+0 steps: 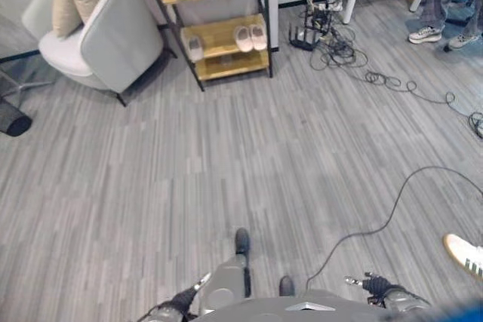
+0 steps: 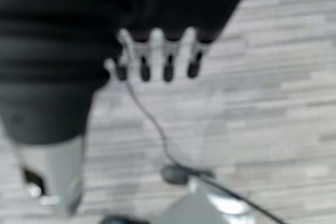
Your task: Arrange the slippers neatly on the shoe rack.
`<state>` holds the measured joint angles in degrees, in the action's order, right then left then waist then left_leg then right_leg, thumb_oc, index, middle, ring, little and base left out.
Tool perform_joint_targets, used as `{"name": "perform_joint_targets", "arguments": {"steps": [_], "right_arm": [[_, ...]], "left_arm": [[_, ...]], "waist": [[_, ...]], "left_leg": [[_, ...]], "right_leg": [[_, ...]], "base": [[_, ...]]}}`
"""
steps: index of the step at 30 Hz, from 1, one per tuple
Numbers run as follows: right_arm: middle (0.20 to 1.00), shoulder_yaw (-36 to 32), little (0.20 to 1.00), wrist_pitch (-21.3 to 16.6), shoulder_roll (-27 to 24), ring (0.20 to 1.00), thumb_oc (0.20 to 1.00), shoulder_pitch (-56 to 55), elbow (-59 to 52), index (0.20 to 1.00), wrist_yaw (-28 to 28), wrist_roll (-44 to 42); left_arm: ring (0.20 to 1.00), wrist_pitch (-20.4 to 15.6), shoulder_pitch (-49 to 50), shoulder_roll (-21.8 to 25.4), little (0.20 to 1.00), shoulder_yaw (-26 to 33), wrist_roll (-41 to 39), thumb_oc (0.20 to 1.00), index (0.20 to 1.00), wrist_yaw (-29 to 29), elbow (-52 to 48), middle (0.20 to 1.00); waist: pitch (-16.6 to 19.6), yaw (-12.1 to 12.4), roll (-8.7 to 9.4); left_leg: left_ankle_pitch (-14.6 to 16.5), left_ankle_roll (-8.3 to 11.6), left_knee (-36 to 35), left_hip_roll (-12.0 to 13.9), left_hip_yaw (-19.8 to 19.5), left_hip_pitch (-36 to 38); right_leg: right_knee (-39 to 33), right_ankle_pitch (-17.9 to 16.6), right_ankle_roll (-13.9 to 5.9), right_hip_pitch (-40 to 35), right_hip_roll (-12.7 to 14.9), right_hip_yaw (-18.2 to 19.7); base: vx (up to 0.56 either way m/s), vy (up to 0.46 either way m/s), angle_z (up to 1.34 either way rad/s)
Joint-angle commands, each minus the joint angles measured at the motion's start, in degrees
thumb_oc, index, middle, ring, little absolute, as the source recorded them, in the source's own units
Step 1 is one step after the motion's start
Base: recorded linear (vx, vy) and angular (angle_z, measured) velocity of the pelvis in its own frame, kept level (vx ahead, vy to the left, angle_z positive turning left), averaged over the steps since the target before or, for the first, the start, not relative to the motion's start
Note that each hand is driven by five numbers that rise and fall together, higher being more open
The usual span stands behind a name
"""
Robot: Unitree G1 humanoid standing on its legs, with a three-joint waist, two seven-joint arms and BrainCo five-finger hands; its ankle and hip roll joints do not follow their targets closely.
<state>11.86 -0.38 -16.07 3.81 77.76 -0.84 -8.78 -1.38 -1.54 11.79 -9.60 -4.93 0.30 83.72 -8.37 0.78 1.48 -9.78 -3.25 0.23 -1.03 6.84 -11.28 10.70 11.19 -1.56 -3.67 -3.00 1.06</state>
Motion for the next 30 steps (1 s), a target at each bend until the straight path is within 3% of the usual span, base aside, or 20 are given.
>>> {"name": "perform_joint_targets", "arguments": {"steps": [1,3,4,5,7,8,11,12,14,18,20,21,22,23,26,28,30], "right_arm": [[1.0,0.1,1.0,-0.3,1.1,1.0,1.0,-0.1,-4.5,1.0,-0.1,1.1],[1.0,-0.4,1.0,-0.3,0.9,1.0,1.0,-0.2,-5.4,1.0,0.2,0.9],[1.0,-0.6,1.0,-0.4,0.8,1.0,1.0,-0.4,-5.5,1.0,0.4,1.0],[1.0,-0.9,1.0,-0.6,0.7,1.0,1.0,-0.9,-4.9,1.0,0.7,1.0],[1.0,-1.0,1.0,-0.5,0.5,1.0,1.0,-1.0,-4.6,1.0,0.5,1.0],[1.0,-1.5,1.0,-0.5,0.2,1.0,1.0,-1.5,-4.2,1.0,0.4,0.9],[1.0,-2.2,1.0,-0.6,-0.6,1.0,1.0,-2.4,-3.5,1.0,0.5,0.8],[1.0,-2.2,1.0,-0.6,-0.7,1.0,1.0,-2.4,-3.5,1.0,0.5,0.8],[1.0,-2.8,1.0,-0.3,-0.9,1.0,1.0,-3.5,-2.3,1.0,0.3,1.3],[1.0,-3.4,1.0,0.2,-1.1,1.0,1.0,-5.4,-0.6,1.0,-0.3,1.6],[1.0,-3.2,1.0,0.4,-1.4,1.0,1.0,-6.1,0.2,1.0,-0.8,2.1],[1.0,-3.1,1.0,0.4,-1.6,1.0,1.0,-6.1,0.4,1.0,-0.6,2.1],[1.0,-3.1,1.0,0.4,-1.7,1.0,1.0,-6.1,0.6,1.0,-0.5,1.5],[1.0,-3.5,1.0,-0.1,-2.6,1.0,1.0,-5.0,-0.6,1.0,0.4,-1.5],[1.0,-3.3,1.0,-0.6,-3.0,1.0,1.0,-4.3,-1.9,1.0,0.7,-2.6],[1.0,-3.0,1.0,-1.1,-3.4,1.0,1.0,-3.9,-4.0,1.0,0.8,-2.9],[1.0,-2.8,1.0,-1.3,-3.5,1.0,1.0,-3.6,-5.8,1.0,1.1,-2.5]], "left_arm": [[1.0,-0.8,-1.3,2.4,1.0,-1.5,2.0,1.0,1.0,0.3,-3.7,1.0],[1.0,-0.9,-3.0,2.9,1.0,-2.3,1.4,1.0,1.0,0.8,-6.1,1.0],[1.0,-1.1,-3.5,3.1,1.0,-2.1,0.4,1.0,1.0,1.0,-7.0,1.0],[1.0,-1.6,-4.7,3.5,1.0,-1.0,-2.6,1.0,1.0,1.4,-8.2,1.0],[1.0,-1.8,-5.1,3.5,1.0,-1.0,-3.1,1.0,1.0,1.5,-8.7,1.0],[1.0,-2.2,-5.8,3.3,1.0,-2.0,-2.5,1.0,1.0,1.3,-9.3,1.0],[1.0,-2.6,-6.0,2.5,1.0,-3.6,-0.7,1.0,1.0,1.3,-9.5,1.0],[1.0,-2.6,-6.0,2.4,1.0,-3.7,-0.7,1.0,1.0,1.3,-9.5,1.0],[1.0,-3.0,-5.2,1.4,1.0,-3.7,0.6,1.0,1.0,0.9,-8.8,1.0],[1.0,-2.9,-3.6,0.1,1.0,-2.2,-0.2,1.0,1.0,-0.1,-6.9,1.0],[1.0,-2.4,-2.1,-0.6,1.0,-1.3,-0.8,1.0,1.0,-0.7,-5.6,1.0],[1.0,-2.2,-1.8,-0.7,1.0,-0.7,-1.9,1.0,1.0,-0.9,-5.6,1.0],[1.0,-2.0,-1.7,-0.8,1.0,-0.4,-2.8,1.0,1.0,-1.2,-5.6,1.0],[1.0,-1.6,-1.3,-0.7,1.0,0.4,-4.4,1.0,1.0,-1.1,-5.9,1.0],[1.0,-1.4,-1.2,-0.2,1.0,1.6,-6.1,1.0,1.0,-1.2,-5.5,1.0],[1.0,-1.6,-0.5,-0.1,1.0,3.2,-8.9,1.0,1.0,-1.1,-5.0,1.0],[1.0,-1.5,-0.1,0.2,1.0,5.2,-10.9,1.0,1.0,-0.9,-4.4,1.0]], "waist": [[-0.9,0.0,3.44],[-2.1,-0.6,1.84],[-2.5,-1.0,0.98],[-3.4,-1.5,0.08],[-3.6,-2.0,-0.34],[-4.4,-3.2,-0.84],[-5.1,-5.3,-0.56],[-5.3,-5.4,-0.79],[-5.1,-6.9,-1.0],[-4.2,-7.5,-1.26],[-2.9,-7.5,-1.47],[-3.0,-7.1,-1.42],[-3.5,-6.7,-1.26],[-5.5,-5.3,0.5],[-6.0,-3.5,1.24],[-5.9,-2.0,1.56],[-5.0,-0.8,1.68]], "left_leg": [[11.6,1.38,10.6,0.6,-1.2,-4.6],[13.6,-0.26,10.0,0.4,-1.1,-0.5],[14.3,-0.77,9.5,0.4,-1.3,1.3],[15.7,-1.01,7.4,-0.1,-1.9,6.3],[16.1,-0.87,6.6,-0.2,-2.2,8.0],[17.6,-0.55,5.4,-0.6,-3.1,11.6],[20.6,0.34,5.0,-1.4,-4.7,15.9],[20.8,0.39,5.0,-1.2,-4.8,16.2],[22.6,1.6,5.0,-1.1,-6.5,19.5],[23.4,3.08,6.4,-0.2,-9.6,22.5],[21.5,4.83,11.1,1.3,-11.2,22.6],[18.2,5.61,16.6,2.0,-10.8,20.3],[14.2,6.31,25.8,2.5,-11.3,15.6],[7.0,5.54,41.4,6.7,-6.6,6.3],[9.1,4.88,42.3,7.3,-3.5,2.0],[11.3,4.74,37.8,4.4,-2.7,-1.3],[12.1,4.71,28.2,4.4,-0.9,-1.2]], "right_leg": [[12.0,-16.4,-8.85,0.7,10.4,0.8],[20.3,-20.6,-8.2,4.7,11.7,-2.1],[23.5,-20.9,-7.7,7.0,12.2,-3.6],[22.6,-17.6,-6.39,10.7,13.5,-8.2],[20.5,-15.5,-5.98,12.0,13.3,-9.8],[15.5,-12.3,-5.69,15.4,12.3,-12.0],[3.2,-13.5,-6.71,17.8,11.9,-11.7],[2.9,-13.5,-6.7,17.3,11.7,-11.9],[-5.8,-16.1,-8.0,19.0,11.4,-8.6],[-6.9,-18.2,-8.01,19.1,10.6,-4.6],[-4.7,-17.1,-6.27,17.7,8.4,-3.6],[-4.4,-16.2,-5.17,16.3,7.6,-4.0],[-4.4,-15.2,-3.74,14.9,7.2,-4.2],[-5.7,-12.3,0.34,9.6,6.3,-6.7],[-6.3,-10.3,1.16,6.8,5.8,-7.6],[-6.4,-9.1,0.77,4.6,5.7,-7.8],[-7.1,-7.2,0.01,2.4,5.7,-8.3]], "base": [[0.32,0.266,0.01],[0.32,0.239,0.1],[0.56,0.316,0.2],[0.56,0.257,0.21],[0.44,0.119,0.19],[0.42,0.028,0.09],[0.44,-0.04,0.02],[0.33,-0.069,0.12],[0.45,-0.112,0.48],[0.42,-0.205,0.74],[0.44,-0.33,0.96],[0.26,-0.273,0.42],[0.27,-0.516,0.05],[0.21,-0.438,-0.05],[0.21,-0.258,0.21],[0.31,-0.085,0.0],[0.36,-0.003,-0.03]]}}
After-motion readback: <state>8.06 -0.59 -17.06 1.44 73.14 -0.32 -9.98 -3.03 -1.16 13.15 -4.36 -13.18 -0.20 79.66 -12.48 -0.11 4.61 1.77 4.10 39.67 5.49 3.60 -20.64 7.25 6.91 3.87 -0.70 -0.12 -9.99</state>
